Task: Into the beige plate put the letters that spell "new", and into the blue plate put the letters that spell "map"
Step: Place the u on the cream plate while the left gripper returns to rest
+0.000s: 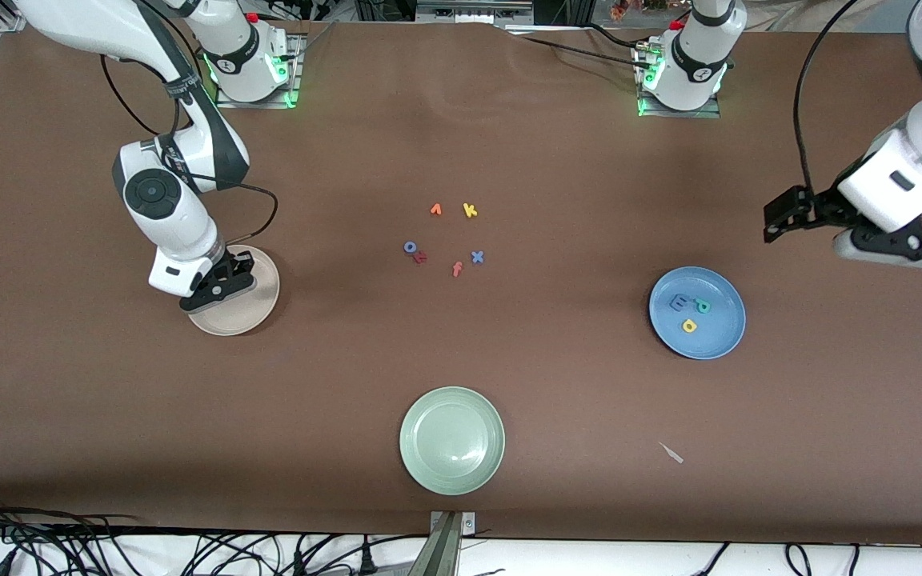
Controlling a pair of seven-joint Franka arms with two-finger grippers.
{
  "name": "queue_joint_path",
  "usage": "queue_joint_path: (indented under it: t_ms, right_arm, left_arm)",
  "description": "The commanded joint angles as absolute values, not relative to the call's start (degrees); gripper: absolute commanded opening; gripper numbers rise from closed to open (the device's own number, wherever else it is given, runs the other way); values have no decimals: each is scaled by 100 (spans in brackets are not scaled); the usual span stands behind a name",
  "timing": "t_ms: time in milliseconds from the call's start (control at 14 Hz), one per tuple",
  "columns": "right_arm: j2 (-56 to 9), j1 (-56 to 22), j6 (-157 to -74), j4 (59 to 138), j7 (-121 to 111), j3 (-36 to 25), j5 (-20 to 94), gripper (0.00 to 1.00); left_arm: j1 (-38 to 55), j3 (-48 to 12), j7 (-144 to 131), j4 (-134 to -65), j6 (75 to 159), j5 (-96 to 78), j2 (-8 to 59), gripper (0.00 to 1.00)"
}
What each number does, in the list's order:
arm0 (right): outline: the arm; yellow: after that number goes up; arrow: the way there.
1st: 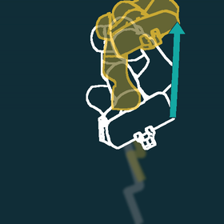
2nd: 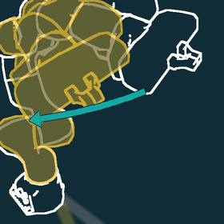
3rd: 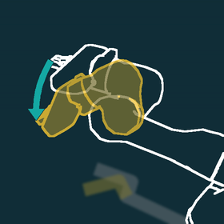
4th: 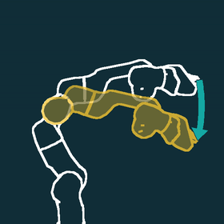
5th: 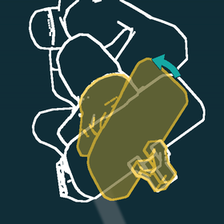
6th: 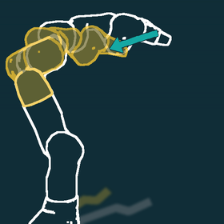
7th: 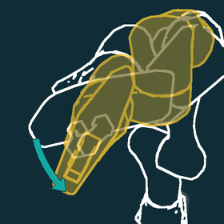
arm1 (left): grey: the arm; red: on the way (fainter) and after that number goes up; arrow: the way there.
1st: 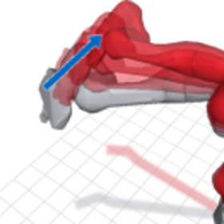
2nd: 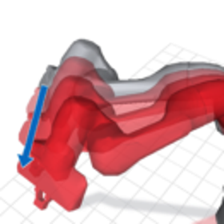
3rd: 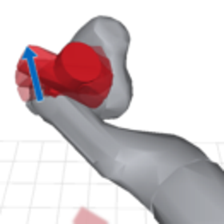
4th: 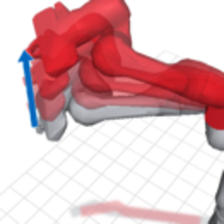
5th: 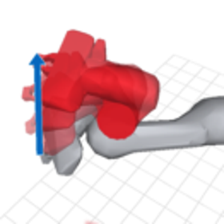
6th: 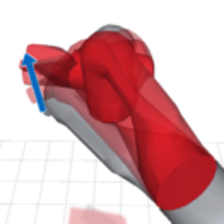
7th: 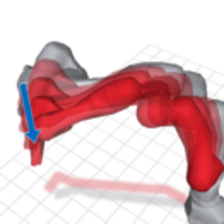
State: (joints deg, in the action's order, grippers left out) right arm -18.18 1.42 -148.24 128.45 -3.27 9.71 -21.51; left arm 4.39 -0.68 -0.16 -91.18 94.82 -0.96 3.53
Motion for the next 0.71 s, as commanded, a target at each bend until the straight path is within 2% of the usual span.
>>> queue_joint_path:
  t_ms: [0,71,142,285,641]
  right_arm:
    - [-1617,132,-15144,13201,-431,914,-2039,58]
    - [-1582,132,-15126,13192,-422,914,-2039,71]
    - [-1565,132,-15082,13158,-387,931,-2030,79]
    - [-1582,123,-14916,12965,-256,1045,-1899,82]
    - [-1521,114,-13986,12236,446,1520,-1714,83]
  left_arm:
    - [580,79,-106,-9957,9571,-246,-289,100]
    - [563,70,-71,-9958,9571,-220,-281,100]
    - [493,-78,-70,-9941,9571,-150,-273,100]
    - [334,-290,-97,-9923,9571,-149,-264,100]
    - [325,-290,-62,-9756,9439,-158,-141,100]
